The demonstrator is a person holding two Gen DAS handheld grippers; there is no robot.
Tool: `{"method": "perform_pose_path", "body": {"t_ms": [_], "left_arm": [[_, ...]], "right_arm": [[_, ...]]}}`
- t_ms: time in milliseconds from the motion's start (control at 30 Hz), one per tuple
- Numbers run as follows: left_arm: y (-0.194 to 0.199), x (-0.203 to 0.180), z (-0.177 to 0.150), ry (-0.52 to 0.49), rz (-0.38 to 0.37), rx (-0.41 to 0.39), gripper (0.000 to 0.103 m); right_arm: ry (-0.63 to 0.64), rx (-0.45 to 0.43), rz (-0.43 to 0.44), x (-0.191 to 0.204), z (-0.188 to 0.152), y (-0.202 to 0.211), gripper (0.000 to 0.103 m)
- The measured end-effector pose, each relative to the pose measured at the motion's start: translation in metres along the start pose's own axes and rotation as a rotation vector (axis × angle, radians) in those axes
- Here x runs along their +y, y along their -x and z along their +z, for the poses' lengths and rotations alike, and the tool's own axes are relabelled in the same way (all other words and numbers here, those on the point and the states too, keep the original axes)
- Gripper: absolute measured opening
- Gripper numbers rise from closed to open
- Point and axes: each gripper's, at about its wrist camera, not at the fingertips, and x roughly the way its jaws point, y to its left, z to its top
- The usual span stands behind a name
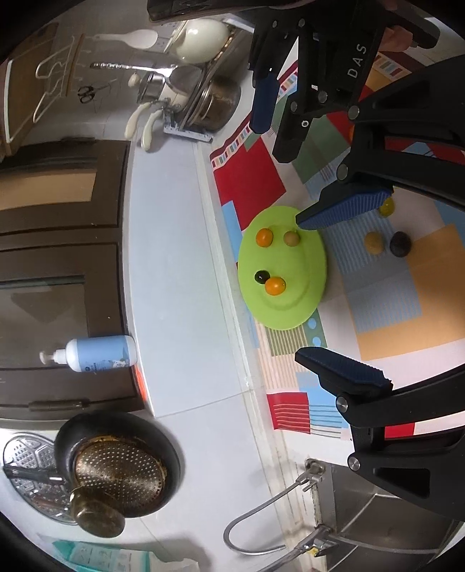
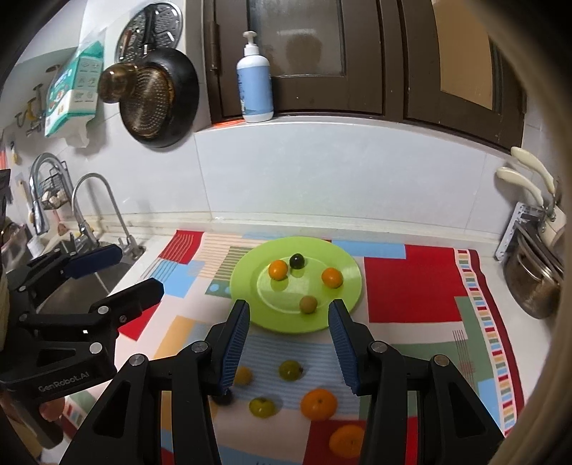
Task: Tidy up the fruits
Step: 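Withdraw both open tools from the plate toward the remaining fruits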
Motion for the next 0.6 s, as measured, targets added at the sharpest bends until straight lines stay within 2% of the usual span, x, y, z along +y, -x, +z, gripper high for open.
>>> {"method": "perform_pose_path", "body": {"t_ms": [300,600], "left_arm": [[0.018,-0.008,-0.026,-0.038,-0.015,-0.015,0.068],[0.011,-0.012,-0.056,-0.049,-0.063,0.03,0.067]], "right_arm": [[0.043,-0.032,0.004,0.013,-0.027,0.02,0.046],[0.09,0.019,0.026,0.025,-0.058,0.017,0.046]]}}
